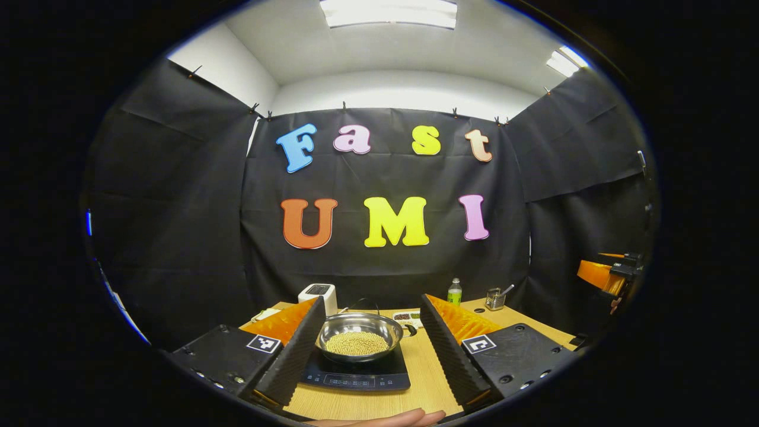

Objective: First push the handle of the pot to place it horizontally, then grasp the pot with both hands and set it on the induction cooktop.

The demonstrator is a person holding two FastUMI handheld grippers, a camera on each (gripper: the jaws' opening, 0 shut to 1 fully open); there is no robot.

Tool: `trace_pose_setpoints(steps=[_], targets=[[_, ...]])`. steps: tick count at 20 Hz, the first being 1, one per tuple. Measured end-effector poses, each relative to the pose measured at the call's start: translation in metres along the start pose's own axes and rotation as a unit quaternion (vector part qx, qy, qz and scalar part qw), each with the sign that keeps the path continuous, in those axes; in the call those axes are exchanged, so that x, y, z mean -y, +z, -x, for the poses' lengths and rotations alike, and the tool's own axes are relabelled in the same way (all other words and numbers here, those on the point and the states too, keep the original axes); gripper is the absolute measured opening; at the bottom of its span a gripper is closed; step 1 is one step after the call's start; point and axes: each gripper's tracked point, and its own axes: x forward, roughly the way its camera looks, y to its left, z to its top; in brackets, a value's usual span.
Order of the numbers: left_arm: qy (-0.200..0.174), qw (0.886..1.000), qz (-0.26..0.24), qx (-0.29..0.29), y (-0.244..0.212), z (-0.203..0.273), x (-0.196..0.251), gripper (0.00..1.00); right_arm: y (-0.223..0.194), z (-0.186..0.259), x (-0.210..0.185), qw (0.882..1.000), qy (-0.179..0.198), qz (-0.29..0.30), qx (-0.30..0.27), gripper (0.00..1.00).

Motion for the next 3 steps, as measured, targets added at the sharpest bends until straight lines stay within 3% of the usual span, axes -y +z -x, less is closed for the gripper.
trace_pose_setpoints(steps=[3], targets=[[-0.001,1.0,-0.002,-0.002,-0.0002,0.0005,0.0016,0.95,-0.0002,0.0001,0.0003,1.0,-0.001,-0.002,0.0,0.96]])
